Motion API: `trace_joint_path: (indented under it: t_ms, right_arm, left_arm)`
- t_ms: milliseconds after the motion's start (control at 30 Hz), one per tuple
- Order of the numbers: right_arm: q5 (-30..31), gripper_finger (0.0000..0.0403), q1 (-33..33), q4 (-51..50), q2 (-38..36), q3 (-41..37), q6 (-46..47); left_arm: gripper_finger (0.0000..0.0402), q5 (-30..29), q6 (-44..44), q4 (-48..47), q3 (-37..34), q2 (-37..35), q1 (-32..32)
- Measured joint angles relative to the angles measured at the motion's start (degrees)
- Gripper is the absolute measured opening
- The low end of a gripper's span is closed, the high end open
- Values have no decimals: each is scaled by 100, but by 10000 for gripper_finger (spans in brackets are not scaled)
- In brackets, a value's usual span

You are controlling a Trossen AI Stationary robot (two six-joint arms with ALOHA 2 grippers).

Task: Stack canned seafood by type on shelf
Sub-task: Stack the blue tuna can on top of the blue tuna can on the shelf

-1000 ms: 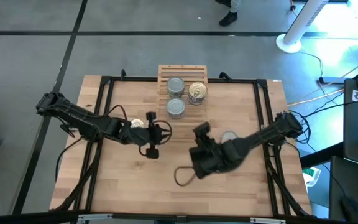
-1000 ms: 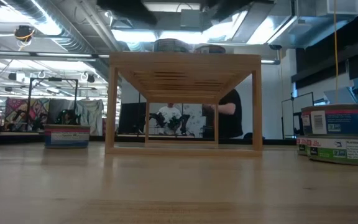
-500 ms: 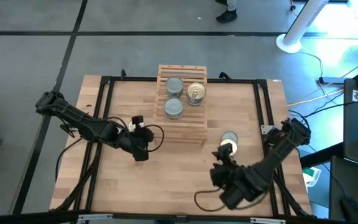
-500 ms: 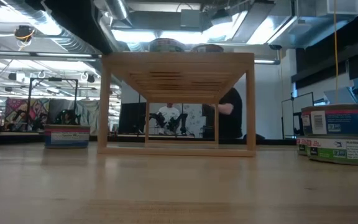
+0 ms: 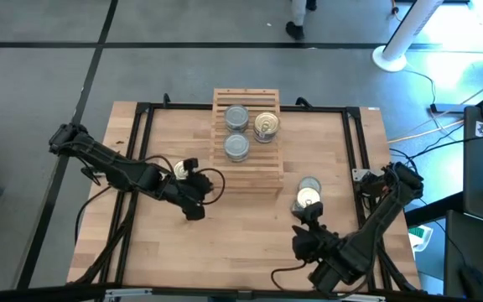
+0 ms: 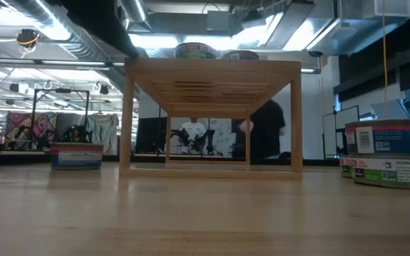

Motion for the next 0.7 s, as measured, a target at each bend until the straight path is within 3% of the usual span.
trace_joint_path:
  t_ms: [300,567,700]
  right_arm:
    - [195,241,2,40,0,-581,582]
    - [110,241,2,250,0,-966,887]
    - [101,241,2,413,0,-1069,885]
  left_arm:
    - [57,61,17,-157,311,-41,-15]
    - [57,-3,-233,-1546,694,-153,-178]
    - [57,196,-1138,-2480,690,-148,-189]
